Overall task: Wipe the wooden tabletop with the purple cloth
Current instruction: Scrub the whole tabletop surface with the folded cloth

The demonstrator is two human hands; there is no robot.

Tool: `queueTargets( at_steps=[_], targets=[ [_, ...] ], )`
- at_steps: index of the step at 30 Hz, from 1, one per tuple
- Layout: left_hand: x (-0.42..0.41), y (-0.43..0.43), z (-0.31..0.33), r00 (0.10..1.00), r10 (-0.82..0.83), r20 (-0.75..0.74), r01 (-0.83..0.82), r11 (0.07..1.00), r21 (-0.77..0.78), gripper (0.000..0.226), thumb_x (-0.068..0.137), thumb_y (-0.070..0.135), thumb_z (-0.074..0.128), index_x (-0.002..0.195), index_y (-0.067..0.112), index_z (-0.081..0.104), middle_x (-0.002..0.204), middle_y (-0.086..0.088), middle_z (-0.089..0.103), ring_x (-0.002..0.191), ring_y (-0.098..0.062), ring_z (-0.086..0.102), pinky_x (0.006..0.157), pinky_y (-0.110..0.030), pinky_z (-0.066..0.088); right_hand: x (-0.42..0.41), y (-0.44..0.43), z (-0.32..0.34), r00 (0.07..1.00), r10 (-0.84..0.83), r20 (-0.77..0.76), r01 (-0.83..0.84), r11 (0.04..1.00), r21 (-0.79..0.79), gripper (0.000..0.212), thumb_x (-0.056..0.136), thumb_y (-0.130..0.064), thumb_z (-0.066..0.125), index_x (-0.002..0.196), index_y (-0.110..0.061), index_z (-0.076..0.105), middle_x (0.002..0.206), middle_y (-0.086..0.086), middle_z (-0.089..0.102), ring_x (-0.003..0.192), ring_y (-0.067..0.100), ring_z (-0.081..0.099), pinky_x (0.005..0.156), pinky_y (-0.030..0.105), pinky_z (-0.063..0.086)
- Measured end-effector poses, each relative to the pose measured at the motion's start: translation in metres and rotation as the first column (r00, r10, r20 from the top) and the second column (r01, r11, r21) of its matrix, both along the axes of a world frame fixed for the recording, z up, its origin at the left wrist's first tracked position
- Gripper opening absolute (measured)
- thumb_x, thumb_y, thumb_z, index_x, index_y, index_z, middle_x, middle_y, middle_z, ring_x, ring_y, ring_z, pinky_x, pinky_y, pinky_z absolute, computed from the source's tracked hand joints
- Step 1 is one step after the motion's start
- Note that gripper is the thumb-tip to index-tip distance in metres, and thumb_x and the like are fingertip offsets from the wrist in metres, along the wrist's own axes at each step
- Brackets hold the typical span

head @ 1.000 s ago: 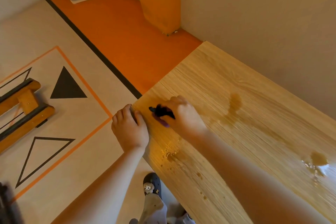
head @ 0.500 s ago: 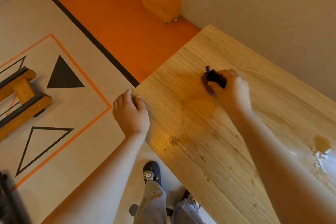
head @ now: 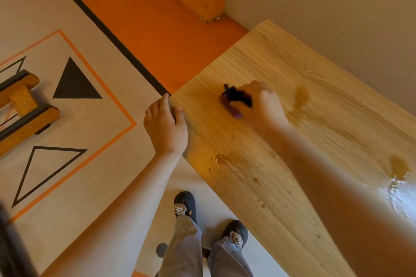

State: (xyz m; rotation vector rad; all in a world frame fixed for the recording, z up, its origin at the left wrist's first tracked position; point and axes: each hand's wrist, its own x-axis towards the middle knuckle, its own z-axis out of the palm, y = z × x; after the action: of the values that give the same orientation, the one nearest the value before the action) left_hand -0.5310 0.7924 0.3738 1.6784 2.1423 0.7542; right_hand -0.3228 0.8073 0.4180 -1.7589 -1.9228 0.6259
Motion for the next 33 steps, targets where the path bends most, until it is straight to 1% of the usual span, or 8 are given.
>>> queueTargets(
  at_steps=[3, 7, 10, 16, 20, 24, 29, 33],
  targets=[
    [-0.012, -0.032, 0.0, 0.997, -0.072, -0.014, 0.073, 0.997, 0.015, 0.054, 0.098, 0.033, 0.036, 0.149, 0.015, 0.03, 0.156, -0.006, 0.026, 0.145, -0.024, 0.017, 0.116, -0.041, 0.017, 0.025, 0.016, 0.002, 0.987, -0.157, 0.036, 0.157, 0.988, 0.003, 0.021, 0.086, -0.016, 0.065, 0.107, -0.012, 0.066, 0.108, 0.005, 0.054, 0.092, 0.02, 0.052, 0.068, 0.024, 0.038],
    [0.005, -0.1, 0.006, 0.858, 0.091, 0.506, -0.025, 0.99, -0.135, 0.056, 0.102, 0.026, 0.039, 0.153, 0.021, 0.016, 0.151, 0.001, 0.031, 0.13, 0.004, 0.036, 0.106, -0.015, 0.032, 0.004, 0.012, -0.005, 0.981, -0.192, 0.022, 0.191, 0.981, 0.019, 0.01, 0.083, -0.012, 0.065, 0.092, -0.013, 0.067, 0.101, 0.001, 0.056, 0.087, 0.022, 0.054, 0.06, 0.022, 0.038],
    [0.037, -0.129, 0.008, 0.652, 0.217, 0.727, -0.038, 0.966, -0.254, 0.035, 0.103, 0.021, 0.035, 0.137, 0.013, 0.042, 0.099, -0.007, 0.059, 0.078, 0.005, 0.058, 0.069, -0.008, 0.044, -0.04, -0.011, -0.01, 0.998, 0.035, -0.056, -0.035, 0.999, 0.0, 0.011, 0.085, -0.02, 0.062, 0.075, -0.025, 0.061, 0.088, -0.001, 0.057, 0.073, 0.017, 0.052, 0.057, 0.024, 0.038],
    [0.066, -0.132, 0.012, 0.527, 0.295, 0.797, -0.149, 0.955, -0.255, 0.03, 0.105, 0.016, 0.028, 0.123, 0.038, 0.038, 0.072, 0.044, 0.058, 0.07, 0.016, 0.058, 0.063, -0.006, 0.046, -0.098, -0.068, -0.006, 0.94, 0.333, -0.072, -0.333, 0.943, 0.015, 0.019, 0.084, -0.021, 0.065, 0.101, -0.013, 0.068, 0.091, 0.0, 0.056, 0.085, 0.011, 0.042, 0.063, 0.018, 0.028],
    [0.055, -0.135, 0.0, 0.545, 0.264, 0.795, -0.128, 0.964, -0.232, 0.023, 0.103, 0.026, 0.036, 0.121, 0.022, 0.05, 0.096, 0.011, 0.067, 0.083, -0.011, 0.063, 0.068, -0.018, 0.052, -0.073, -0.05, 0.006, 0.932, 0.351, -0.086, -0.356, 0.933, -0.05, 0.011, 0.085, -0.015, 0.064, 0.095, -0.017, 0.067, 0.088, -0.005, 0.053, 0.083, 0.013, 0.048, 0.064, 0.019, 0.039],
    [0.04, -0.133, 0.0, 0.489, 0.275, 0.828, -0.096, 0.96, -0.263, 0.017, 0.101, 0.02, 0.042, 0.114, 0.018, 0.054, 0.097, 0.002, 0.063, 0.083, -0.008, 0.063, 0.066, -0.018, 0.052, -0.029, -0.026, 0.007, 0.998, 0.054, -0.023, -0.055, 0.998, -0.031, 0.019, 0.087, -0.017, 0.065, 0.105, -0.014, 0.066, 0.096, -0.003, 0.055, 0.084, 0.016, 0.055, 0.06, 0.009, 0.034],
    [-0.01, -0.093, -0.002, 0.855, 0.115, 0.506, -0.147, 0.989, 0.024, 0.04, 0.099, 0.026, 0.043, 0.135, 0.007, 0.043, 0.132, -0.005, 0.048, 0.116, -0.005, 0.048, 0.1, -0.022, 0.04, -0.036, -0.043, 0.008, 1.0, -0.013, -0.012, 0.013, 0.998, -0.055, 0.012, 0.085, -0.014, 0.065, 0.097, -0.012, 0.067, 0.092, -0.004, 0.052, 0.079, 0.013, 0.05, 0.055, 0.008, 0.032],
    [-0.039, -0.025, 0.007, 0.97, -0.123, 0.208, 0.085, 0.98, 0.179, 0.044, 0.099, 0.026, 0.042, 0.138, 0.007, 0.043, 0.143, -0.01, 0.04, 0.134, -0.019, 0.037, 0.11, -0.029, 0.032, -0.074, -0.082, 0.008, 0.968, 0.218, -0.125, -0.226, 0.973, -0.053, 0.011, 0.086, -0.014, 0.062, 0.079, -0.02, 0.068, 0.077, -0.011, 0.05, 0.07, 0.003, 0.046, 0.055, 0.013, 0.036]
  ],
)
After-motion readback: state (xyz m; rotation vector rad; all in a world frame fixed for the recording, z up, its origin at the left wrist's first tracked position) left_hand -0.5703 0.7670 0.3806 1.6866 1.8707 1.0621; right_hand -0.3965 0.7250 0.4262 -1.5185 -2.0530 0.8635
